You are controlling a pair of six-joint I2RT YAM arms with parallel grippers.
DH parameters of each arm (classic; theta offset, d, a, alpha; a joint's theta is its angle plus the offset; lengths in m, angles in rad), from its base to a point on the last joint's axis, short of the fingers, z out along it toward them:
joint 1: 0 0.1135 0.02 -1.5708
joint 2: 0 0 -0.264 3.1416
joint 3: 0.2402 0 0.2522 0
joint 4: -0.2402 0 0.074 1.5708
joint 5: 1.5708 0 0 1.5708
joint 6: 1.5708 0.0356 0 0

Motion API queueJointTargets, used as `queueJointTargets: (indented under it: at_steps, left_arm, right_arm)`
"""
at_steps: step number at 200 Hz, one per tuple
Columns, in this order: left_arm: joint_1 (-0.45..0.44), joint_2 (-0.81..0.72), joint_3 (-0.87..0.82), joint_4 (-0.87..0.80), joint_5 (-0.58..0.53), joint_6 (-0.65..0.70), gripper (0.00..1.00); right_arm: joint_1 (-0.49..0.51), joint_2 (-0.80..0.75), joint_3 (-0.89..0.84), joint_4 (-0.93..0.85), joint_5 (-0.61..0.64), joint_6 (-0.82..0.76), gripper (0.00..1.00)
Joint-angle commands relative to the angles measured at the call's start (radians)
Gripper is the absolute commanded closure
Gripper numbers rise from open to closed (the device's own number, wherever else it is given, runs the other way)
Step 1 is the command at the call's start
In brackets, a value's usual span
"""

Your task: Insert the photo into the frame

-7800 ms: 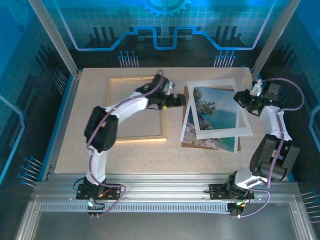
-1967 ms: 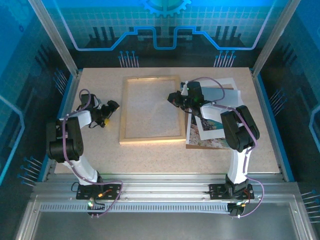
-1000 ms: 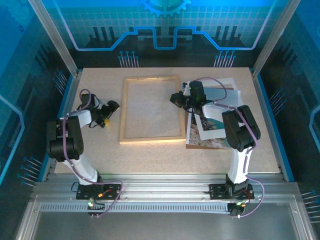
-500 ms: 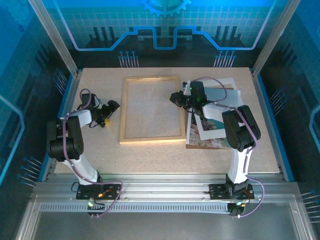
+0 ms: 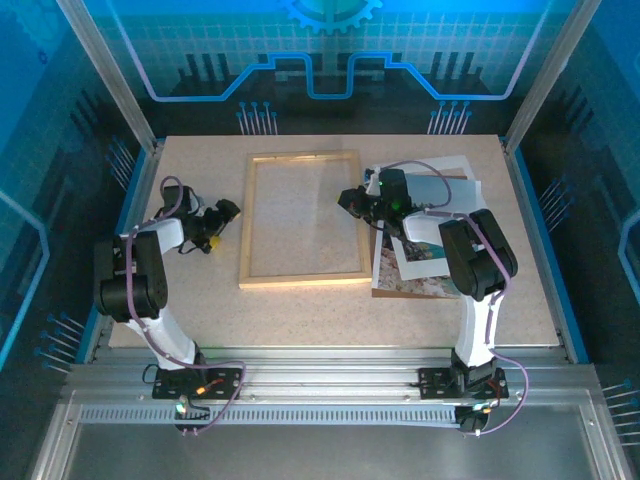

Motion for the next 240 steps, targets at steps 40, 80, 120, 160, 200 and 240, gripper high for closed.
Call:
queueJointTargets:
  at_steps: [40, 80, 120, 160, 200, 240]
  left_arm:
    - [-0.01, 0.024, 0.026, -0.023, 0.033, 0.032, 0.01]
    - [-0.01, 0.024, 0.025, -0.023, 0.033, 0.034, 0.01]
    - [-0.01, 0.024, 0.025, -0.024, 0.035, 0.033, 0.01]
    - [-0.01, 0.024, 0.025, -0.024, 0.034, 0.033, 0.01]
    - [-0.011, 0.022, 0.025, -0.026, 0.034, 0.035, 0.01]
    - [-0.011, 0.022, 0.025, -0.026, 0.035, 0.037, 0.01]
  right_arm:
    - [0.011, 0.011, 0.008, 0.019, 0.022, 0.003, 0.83]
    - [0.011, 0.009, 0.011, -0.001, 0.029, -0.001, 0.71]
    - [0.012, -0.003, 0.007, -0.048, 0.06, -0.018, 0.62]
    - [0.012, -0.017, 0.02, -0.135, 0.091, -0.051, 0.53]
    - [0.013, -0.027, 0.026, -0.18, 0.12, -0.066, 0.44]
    - [0.017, -0.049, 0.054, -0.29, 0.164, -0.117, 0.39]
